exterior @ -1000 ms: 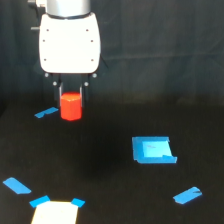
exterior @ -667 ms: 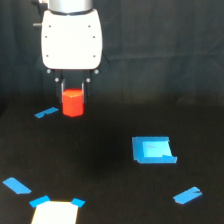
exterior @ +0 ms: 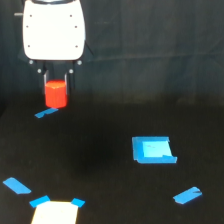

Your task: Pick up the red object from the table

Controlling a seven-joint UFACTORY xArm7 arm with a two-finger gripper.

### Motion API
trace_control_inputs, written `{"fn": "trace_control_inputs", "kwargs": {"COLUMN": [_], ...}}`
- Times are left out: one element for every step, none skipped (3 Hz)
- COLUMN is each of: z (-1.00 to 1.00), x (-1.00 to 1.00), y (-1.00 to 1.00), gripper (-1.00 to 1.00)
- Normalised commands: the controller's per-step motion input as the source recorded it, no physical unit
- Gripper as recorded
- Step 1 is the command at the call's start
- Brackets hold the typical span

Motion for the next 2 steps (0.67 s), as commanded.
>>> {"fn": "trace_control_inputs", "kwargs": {"z": [0.53, 0.07], "x": [-0.07, 0.29], "y": [0.47, 0.25], "gripper": [-1.00, -1.00]}}
